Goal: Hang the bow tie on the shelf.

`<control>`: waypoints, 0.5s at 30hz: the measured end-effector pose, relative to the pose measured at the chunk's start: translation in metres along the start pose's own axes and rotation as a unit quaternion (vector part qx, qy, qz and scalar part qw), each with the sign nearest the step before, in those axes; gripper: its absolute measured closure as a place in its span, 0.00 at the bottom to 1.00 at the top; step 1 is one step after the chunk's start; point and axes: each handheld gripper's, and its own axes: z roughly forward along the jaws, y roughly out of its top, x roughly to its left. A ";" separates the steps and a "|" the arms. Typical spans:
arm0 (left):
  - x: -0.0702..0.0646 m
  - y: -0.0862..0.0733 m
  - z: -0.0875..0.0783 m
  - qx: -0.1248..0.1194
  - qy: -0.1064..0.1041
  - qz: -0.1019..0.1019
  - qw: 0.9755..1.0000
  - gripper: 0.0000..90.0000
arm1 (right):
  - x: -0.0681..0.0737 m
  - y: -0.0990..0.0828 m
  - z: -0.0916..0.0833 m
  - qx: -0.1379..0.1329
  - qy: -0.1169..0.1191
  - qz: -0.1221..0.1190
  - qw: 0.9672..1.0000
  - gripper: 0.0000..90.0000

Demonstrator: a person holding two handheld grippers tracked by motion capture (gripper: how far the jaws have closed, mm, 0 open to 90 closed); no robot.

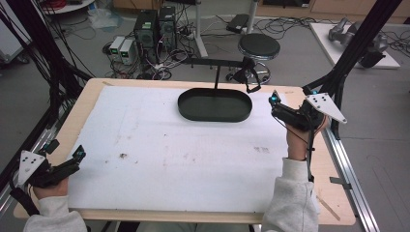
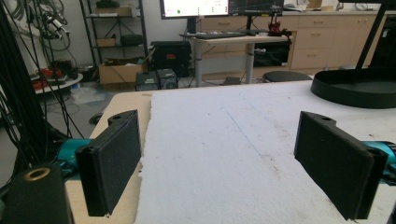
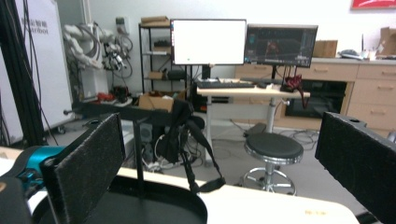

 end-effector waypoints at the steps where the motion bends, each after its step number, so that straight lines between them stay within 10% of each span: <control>1: 0.000 0.000 0.000 0.000 0.000 0.000 1.000 0.17 | 0.000 -0.001 0.000 0.002 0.000 -0.002 1.000 0.01; 15: 0.000 0.000 0.000 0.002 -0.001 0.000 1.000 0.17 | 0.008 -0.020 -0.004 0.034 0.007 0.003 0.999 0.01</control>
